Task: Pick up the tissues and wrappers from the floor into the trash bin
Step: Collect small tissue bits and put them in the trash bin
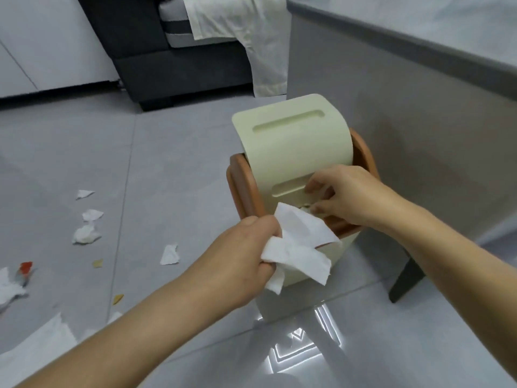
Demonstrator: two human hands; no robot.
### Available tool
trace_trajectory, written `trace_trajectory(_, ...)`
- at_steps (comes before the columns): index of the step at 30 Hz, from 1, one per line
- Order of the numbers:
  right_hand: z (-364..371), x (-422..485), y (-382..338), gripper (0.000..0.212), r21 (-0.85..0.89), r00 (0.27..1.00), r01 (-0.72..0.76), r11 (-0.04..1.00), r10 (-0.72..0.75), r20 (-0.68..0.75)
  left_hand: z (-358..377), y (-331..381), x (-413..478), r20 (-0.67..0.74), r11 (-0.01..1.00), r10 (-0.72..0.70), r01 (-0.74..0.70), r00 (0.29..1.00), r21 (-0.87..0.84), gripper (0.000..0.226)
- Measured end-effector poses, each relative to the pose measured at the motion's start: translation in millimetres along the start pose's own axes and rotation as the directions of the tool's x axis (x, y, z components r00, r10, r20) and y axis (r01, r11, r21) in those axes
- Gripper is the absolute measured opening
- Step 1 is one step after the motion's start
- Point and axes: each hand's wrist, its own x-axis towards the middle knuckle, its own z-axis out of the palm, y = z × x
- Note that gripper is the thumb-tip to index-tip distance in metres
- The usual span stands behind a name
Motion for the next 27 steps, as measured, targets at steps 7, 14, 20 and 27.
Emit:
trace_trajectory(7,-10,-6,14,0.014,0.302,0.994,-0.012,0.953,0.045,-0.103,-3,26,53,-0.088,0.999,0.033,-0.032,0.996,0.017,0.014)
trace_trajectory(14,-18,-9,21,0.028,0.452,0.964,0.011,0.892,0.110,-0.242,8,23,101,-0.117,0.994,-0.074,0.083,0.990,0.071,0.010)
trace_trajectory(20,-19,-17,19,0.032,0.372,0.993,0.031,0.928,0.015,-0.121,17,14,110,-0.137,0.994,-0.107,0.110,0.985,0.020,0.017)
trace_trajectory(27,-2,-7,14,0.022,0.146,0.998,0.039,0.989,-0.032,-0.050,27,9,119,-0.074,0.961,-0.260,0.250,0.963,-0.119,0.027)
